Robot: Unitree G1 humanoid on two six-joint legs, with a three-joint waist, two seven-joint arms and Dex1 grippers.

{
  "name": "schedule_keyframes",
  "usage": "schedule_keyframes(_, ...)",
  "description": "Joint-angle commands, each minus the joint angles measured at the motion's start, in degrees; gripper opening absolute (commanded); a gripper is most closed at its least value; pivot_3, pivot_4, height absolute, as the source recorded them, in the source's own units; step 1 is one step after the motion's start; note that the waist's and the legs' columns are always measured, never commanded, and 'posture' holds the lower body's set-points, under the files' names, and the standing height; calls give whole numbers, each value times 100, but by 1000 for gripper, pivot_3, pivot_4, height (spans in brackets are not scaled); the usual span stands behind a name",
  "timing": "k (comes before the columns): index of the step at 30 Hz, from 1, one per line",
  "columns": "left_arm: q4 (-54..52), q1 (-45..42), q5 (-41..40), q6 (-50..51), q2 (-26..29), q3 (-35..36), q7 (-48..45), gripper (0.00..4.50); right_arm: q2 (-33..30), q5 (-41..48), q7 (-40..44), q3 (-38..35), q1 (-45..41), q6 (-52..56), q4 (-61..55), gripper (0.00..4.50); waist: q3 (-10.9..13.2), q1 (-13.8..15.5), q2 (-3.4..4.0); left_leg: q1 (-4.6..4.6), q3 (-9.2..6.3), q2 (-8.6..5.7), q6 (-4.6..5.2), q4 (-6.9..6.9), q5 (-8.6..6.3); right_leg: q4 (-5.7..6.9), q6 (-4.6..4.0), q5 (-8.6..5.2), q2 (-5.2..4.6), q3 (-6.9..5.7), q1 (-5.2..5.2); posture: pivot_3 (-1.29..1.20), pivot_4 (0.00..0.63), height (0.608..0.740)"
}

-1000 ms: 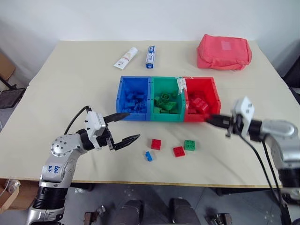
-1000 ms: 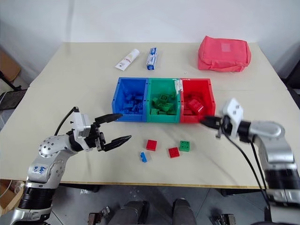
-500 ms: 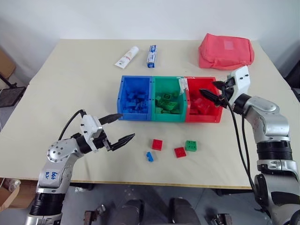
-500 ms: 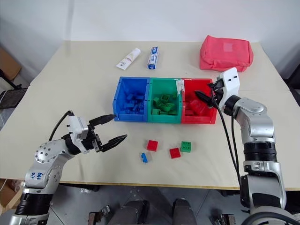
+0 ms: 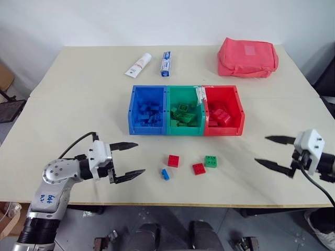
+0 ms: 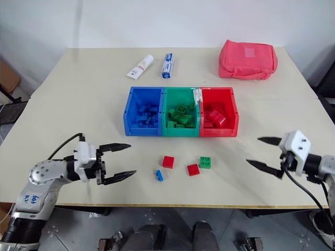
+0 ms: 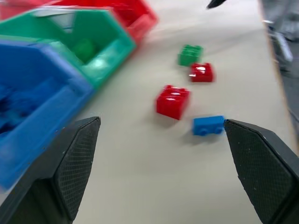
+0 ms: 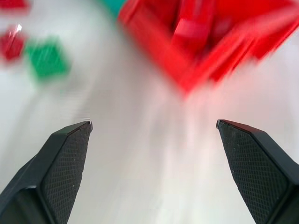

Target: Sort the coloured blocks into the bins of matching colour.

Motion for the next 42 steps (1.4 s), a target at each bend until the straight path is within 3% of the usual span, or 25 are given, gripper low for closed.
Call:
schedule_keyframes(1,131,-234,143,-282,-36,-109,-116,4500,74,56,98,280,-149,-30,-367,4464,0,-7,1,0,7,0,0,-1,0,2,0,0,0,4,-3,0,150,740)
schedule_keyframes(8,-181,-46,52,-273,-38,-222,-175,4500,172,-116,267,1621,-894,1086,-904,4464,1,24,0,-5,5,8,-6,1,-5,8,0,0,-3,2,-13,0,150,740)
schedule_keyframes(15,-661,390,22,-111,67,-155,-92,4500,751,-699,254,2525,-1749,934,-165,4464,1,31,0,-6,3,8,-5,2,-7,5,0,0,-4,0,-12,0,150,740)
schedule_keyframes(19,-799,490,31,-52,87,-30,62,4500,957,-730,373,2641,-1883,849,46,3577,1,29,-1,-6,2,6,-5,2,-7,5,0,0,-3,0,-10,0,150,740)
schedule_keyframes(25,-868,588,-16,11,-9,165,373,4500,1069,-660,363,2545,-1892,834,85,1508,1,25,0,-5,-1,7,-7,1,-8,6,0,0,-2,-1,-11,0,150,740)
schedule_keyframes(32,-932,842,-112,76,-272,561,987,4500,1585,503,-507,1627,-2447,2130,-618,1450,2,8,1,-6,-1,8,-8,0,-9,9,-1,0,-2,1,-15,0,150,740)
schedule_keyframes(37,-745,938,-34,-34,-331,669,1103,4500,2383,292,-1766,1638,-3659,2628,-314,1450,2,4,1,-5,2,11,-15,-1,-7,19,-7,2,2,4,-24,0,150,740)
schedule_keyframes(41,-702,934,-64,-23,-384,711,1200,4500,2695,-128,-2191,1912,-4314,2685,303,1450,2,31,1,-12,-10,9,-15,-5,-10,20,-10,1,0,-4,-30,0,150,740)
schedule_keyframes(42,-710,929,-72,-20,-399,717,1224,4500,2744,-194,-2250,1940,-4411,2658,444,1800,2,32,1,-14,-12,6,-14,-4,-10,20,-11,2,-1,-6,-30,0,150,740)
